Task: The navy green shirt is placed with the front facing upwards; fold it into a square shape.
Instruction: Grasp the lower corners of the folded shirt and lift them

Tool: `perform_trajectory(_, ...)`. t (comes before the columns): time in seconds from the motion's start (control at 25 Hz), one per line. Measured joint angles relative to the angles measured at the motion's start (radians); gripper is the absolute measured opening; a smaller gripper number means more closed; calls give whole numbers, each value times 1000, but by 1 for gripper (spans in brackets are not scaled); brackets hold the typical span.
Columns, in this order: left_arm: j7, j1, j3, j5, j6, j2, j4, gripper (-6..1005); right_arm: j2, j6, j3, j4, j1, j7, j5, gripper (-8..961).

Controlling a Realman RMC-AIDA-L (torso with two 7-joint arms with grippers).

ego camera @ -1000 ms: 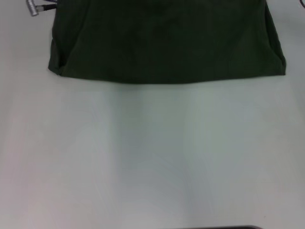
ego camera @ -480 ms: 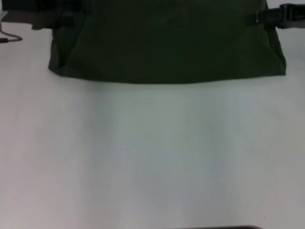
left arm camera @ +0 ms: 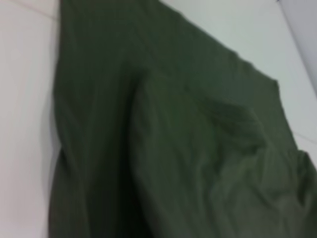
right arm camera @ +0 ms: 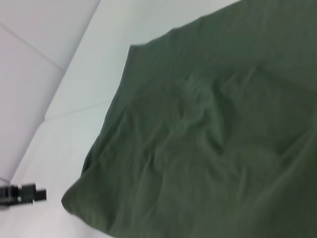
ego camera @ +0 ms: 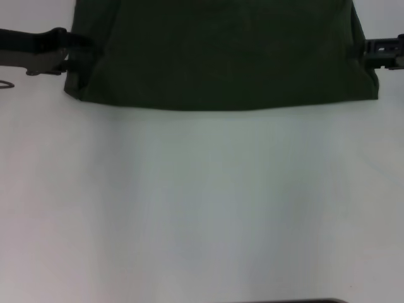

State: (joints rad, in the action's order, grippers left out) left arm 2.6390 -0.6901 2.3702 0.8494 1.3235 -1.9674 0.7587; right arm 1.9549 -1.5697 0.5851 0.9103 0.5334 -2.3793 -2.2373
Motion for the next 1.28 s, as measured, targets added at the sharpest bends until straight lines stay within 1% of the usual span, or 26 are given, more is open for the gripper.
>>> perform_trajectory(0.12, -7, -12, -36, -70, -40, -13, -3, 696, -11, -5, -29, -6, 3, -21, 0, 865)
perform_trajectory(0.24, -24, -27, -115, -137, -90, -24, -2, 697, -23, -11, -41, -21, 8, -31, 1, 865)
perform_trajectory(0.32, -31, -39, -149, -175, -122, -30, -9, 698, -27, -12, -42, -32, 10, -30, 1, 865)
perform_trajectory(0.4, -31, -49, -152, -198, -150, -37, -14, 699, -28, -9, -43, -40, 11, -27, 1, 866)
perform_trajectory(0.72, -40, -56, -157, -205, -184, -42, -19, 700, -37, -5, -44, -42, 7, -31, 0, 866)
perform_trajectory(0.88, -61, -63, -162, -206, -208, -48, -53, 700, -37, -5, -44, -43, 5, -31, 1, 866)
perform_trajectory(0.96, -67, -70, -164, -206, -219, -48, -76, 811, -38, -5, -44, -48, 5, -28, 1, 865)
perform_trajectory(1.28, -74, -82, -165, -208, -245, -53, -103, 839, -39, -6, -44, -53, 2, -26, 1, 865)
